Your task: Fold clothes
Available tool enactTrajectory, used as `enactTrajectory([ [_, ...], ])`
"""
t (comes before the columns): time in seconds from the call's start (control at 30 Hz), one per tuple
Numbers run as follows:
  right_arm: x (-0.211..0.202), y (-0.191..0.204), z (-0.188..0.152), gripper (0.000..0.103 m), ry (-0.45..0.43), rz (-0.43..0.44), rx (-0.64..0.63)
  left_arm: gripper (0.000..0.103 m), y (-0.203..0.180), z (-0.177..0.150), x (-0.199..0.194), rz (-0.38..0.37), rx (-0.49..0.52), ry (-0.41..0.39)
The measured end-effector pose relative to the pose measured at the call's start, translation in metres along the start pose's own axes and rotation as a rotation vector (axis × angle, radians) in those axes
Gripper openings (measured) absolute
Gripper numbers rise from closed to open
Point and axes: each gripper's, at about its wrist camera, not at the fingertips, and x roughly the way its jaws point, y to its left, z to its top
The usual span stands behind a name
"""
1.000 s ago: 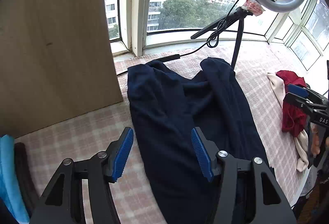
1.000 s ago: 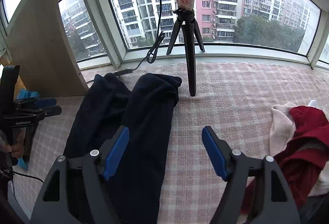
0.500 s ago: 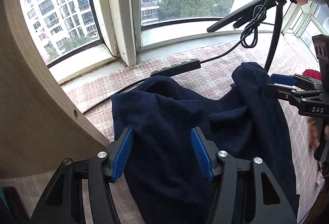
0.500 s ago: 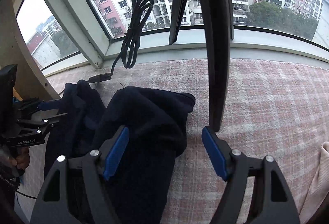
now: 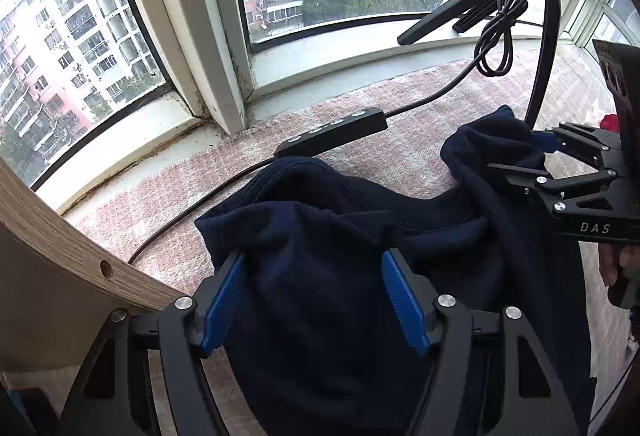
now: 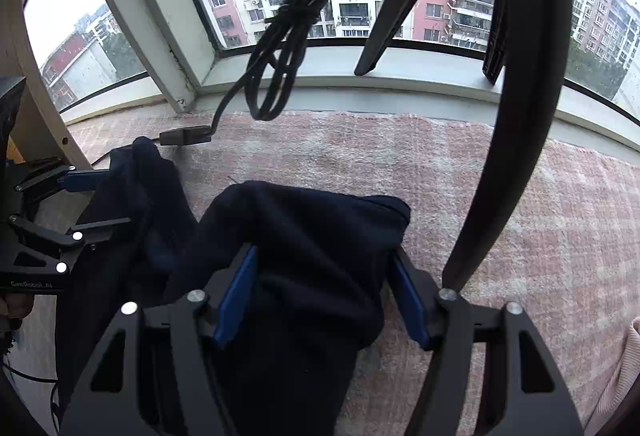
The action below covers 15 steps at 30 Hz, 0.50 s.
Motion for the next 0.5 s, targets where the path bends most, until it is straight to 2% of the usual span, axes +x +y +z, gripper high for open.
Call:
enactTrajectory([
  [0.03, -0.001, 0.001, 0.0, 0.033, -0.004, 0.015, -0.006, 0.061, 0.0, -0.001, -0.001, -0.005, -0.001, -0.003],
  [0.1, -0.003, 0.003, -0.001, 0.027, -0.014, 0.027, -0.012, 0.031, -0.001, -0.003, -0.001, -0.018, 0.0, -0.001],
  [0.13, -0.006, 0.003, -0.002, 0.019, -0.021, 0.039, -0.008, 0.028, -0.002, -0.004, -0.002, -0.026, 0.002, -0.001],
  [0.17, -0.009, 0.002, -0.002, 0.016, -0.028, 0.051, -0.004, 0.022, -0.004, -0.006, -0.005, -0.029, 0.01, -0.011],
  [0.2, -0.013, 0.001, -0.002, 0.013, -0.04, 0.067, 0.005, 0.01, -0.007, -0.008, -0.009, -0.027, 0.02, -0.023],
  [0.33, -0.045, -0.002, 0.001, 0.009, -0.093, 0.109, 0.015, 0.007, -0.007, -0.014, -0.039, -0.093, 0.011, -0.06],
  [0.5, -0.114, 0.013, -0.006, 0.009, -0.198, 0.158, -0.032, 0.007, 0.008, -0.027, -0.112, -0.163, -0.031, -0.161],
])
